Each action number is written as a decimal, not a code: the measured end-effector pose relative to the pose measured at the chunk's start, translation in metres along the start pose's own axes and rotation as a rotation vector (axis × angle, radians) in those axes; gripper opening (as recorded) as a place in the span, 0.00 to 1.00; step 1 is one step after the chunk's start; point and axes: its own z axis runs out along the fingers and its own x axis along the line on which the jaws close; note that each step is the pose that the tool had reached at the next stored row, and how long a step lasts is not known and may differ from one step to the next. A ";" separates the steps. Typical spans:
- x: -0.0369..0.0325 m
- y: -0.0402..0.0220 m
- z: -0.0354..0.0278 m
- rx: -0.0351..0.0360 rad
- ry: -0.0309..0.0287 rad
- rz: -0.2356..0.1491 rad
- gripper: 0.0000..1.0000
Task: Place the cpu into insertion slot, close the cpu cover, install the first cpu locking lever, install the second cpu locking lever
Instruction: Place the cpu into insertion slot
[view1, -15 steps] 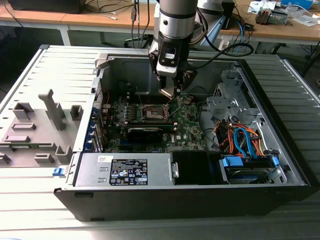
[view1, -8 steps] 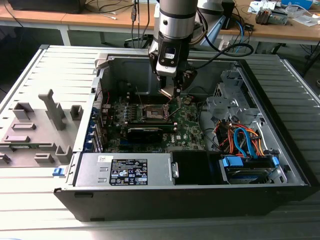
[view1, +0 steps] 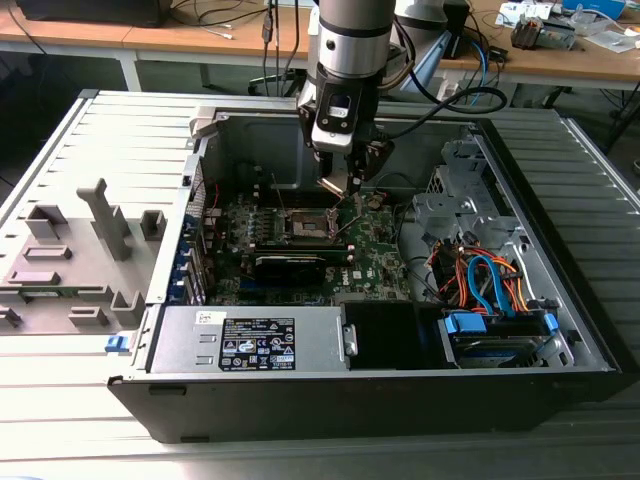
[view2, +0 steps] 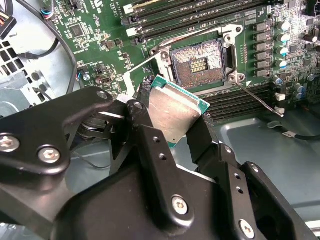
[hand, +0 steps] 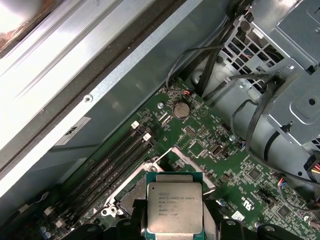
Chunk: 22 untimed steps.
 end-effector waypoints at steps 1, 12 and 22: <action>0.0000 0.0000 0.0000 0.0000 -0.0001 0.002 0.54; 0.0000 0.0000 0.0002 0.0006 -0.0013 0.019 0.54; 0.0000 0.0000 0.0003 0.0008 -0.0021 0.033 0.54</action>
